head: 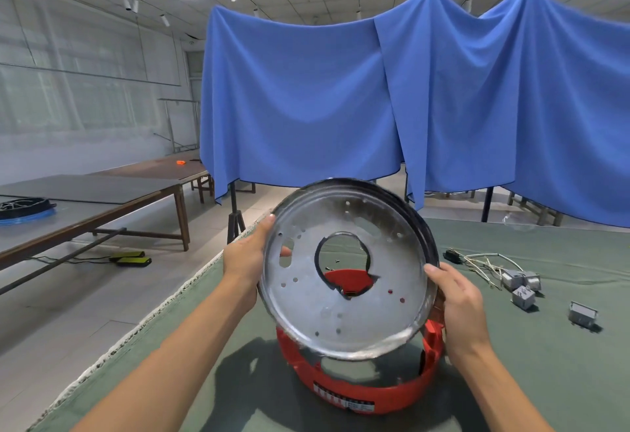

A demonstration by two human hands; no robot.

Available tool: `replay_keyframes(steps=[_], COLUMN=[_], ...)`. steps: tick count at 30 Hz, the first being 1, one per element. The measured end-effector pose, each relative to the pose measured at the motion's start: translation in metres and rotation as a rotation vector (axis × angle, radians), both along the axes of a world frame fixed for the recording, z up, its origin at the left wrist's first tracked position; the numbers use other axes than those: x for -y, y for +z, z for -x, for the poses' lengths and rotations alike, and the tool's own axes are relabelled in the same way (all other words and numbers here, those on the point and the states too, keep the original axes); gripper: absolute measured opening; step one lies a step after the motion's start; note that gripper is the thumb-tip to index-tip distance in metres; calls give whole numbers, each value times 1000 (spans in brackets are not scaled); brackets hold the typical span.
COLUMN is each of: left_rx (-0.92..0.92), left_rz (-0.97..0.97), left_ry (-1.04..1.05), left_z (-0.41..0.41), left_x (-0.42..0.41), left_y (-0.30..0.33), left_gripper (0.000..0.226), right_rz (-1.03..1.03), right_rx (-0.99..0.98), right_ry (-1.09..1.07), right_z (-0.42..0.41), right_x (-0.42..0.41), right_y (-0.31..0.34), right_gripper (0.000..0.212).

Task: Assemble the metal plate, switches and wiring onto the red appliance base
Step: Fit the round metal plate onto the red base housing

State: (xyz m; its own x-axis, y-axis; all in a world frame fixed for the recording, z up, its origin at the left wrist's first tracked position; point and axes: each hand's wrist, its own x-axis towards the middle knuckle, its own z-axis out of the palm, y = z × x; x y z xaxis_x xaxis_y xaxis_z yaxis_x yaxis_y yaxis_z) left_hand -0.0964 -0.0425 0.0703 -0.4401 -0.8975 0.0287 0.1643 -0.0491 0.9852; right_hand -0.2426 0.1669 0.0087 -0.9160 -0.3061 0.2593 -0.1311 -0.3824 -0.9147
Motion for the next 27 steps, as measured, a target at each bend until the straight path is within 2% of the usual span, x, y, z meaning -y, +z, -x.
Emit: replay_keyframes(steps=[3,7,9,11,14,19,23,27], left_rx=[137,293,282,212,180,234,190,212], left_rz=[105,223,211,118,74,175,257,474], left_ry=[-142,-275,-304,-324,-278,-294,-188,-82], left_z=[3,8,11,13,12,13,21,20], left_x=[2,-2,-5,-7,-14,-38,-47,-34], left_y=[17,37,39,37,27,6,5,12], left_gripper=[42,49,50,46,40,20,21,22], right_rz=[68,59,41,54,97,99,46,-67], right_rx=[66,121,117,124,155,238,258,248], right_ry=[3,-31,-122,-217,-386,-470,-403,-299], right_z=[3,5,5,6,9,12,11,13], right_x=[-4,-8,-9,-7,-5,-1,1,-3], right_y=[5,6,4,2,0,-7,-8,-6], right_gripper=[19,22,22,20,15,14,9,11])
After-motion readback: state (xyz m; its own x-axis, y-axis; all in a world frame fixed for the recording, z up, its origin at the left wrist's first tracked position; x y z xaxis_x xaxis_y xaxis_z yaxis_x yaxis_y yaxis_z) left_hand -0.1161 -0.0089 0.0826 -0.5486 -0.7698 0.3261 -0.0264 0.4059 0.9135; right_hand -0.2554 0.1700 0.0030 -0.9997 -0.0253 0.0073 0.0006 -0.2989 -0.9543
